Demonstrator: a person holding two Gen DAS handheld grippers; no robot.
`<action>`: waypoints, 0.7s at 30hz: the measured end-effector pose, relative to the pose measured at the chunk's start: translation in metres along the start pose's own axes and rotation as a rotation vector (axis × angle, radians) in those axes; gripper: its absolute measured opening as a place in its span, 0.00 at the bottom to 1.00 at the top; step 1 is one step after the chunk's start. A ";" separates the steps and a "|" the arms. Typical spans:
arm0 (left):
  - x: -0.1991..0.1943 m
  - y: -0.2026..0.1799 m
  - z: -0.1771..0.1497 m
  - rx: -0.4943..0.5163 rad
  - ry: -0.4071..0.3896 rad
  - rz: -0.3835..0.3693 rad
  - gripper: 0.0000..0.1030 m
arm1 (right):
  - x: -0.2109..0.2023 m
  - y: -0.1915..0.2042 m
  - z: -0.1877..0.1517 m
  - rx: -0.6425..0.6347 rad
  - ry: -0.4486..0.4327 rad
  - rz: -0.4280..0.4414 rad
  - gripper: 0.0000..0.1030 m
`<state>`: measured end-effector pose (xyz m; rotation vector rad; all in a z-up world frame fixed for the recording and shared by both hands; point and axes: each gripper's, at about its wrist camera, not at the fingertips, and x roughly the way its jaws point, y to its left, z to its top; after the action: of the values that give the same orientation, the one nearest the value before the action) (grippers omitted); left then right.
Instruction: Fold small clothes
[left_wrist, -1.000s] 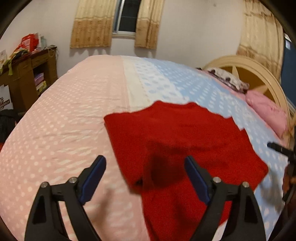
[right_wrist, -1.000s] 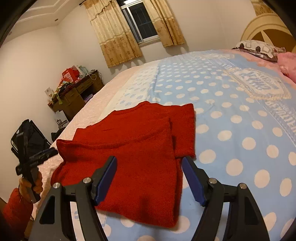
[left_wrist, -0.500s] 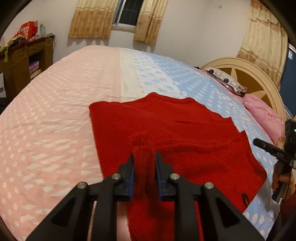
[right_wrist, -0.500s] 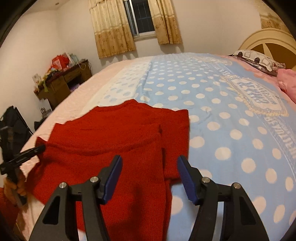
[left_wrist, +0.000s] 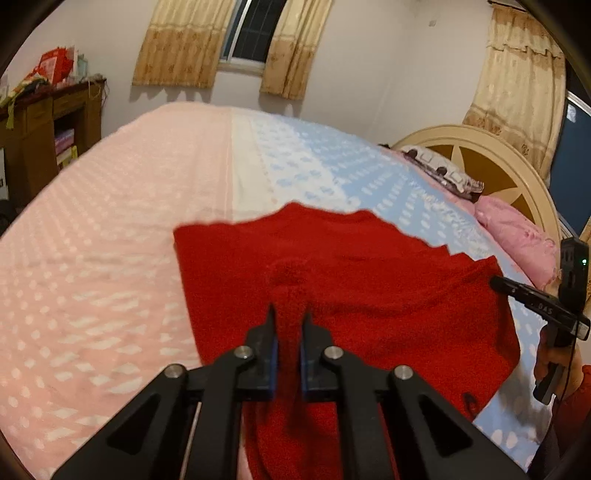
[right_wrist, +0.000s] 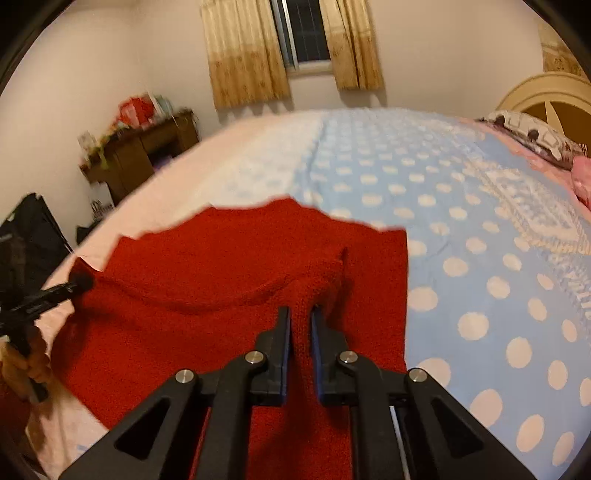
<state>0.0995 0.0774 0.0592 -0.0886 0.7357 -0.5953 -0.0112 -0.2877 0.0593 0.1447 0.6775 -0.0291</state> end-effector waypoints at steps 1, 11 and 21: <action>-0.005 -0.002 0.006 -0.002 -0.011 -0.006 0.08 | -0.005 0.003 0.003 -0.013 -0.012 0.000 0.09; 0.005 0.000 0.063 -0.048 -0.056 0.012 0.08 | -0.009 0.027 0.065 -0.126 -0.101 0.005 0.09; 0.057 0.030 0.091 -0.189 -0.063 0.070 0.08 | 0.050 0.001 0.092 -0.111 -0.116 -0.107 0.08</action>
<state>0.2067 0.0603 0.0837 -0.2542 0.7297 -0.4537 0.0845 -0.2990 0.0990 -0.0003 0.5692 -0.1013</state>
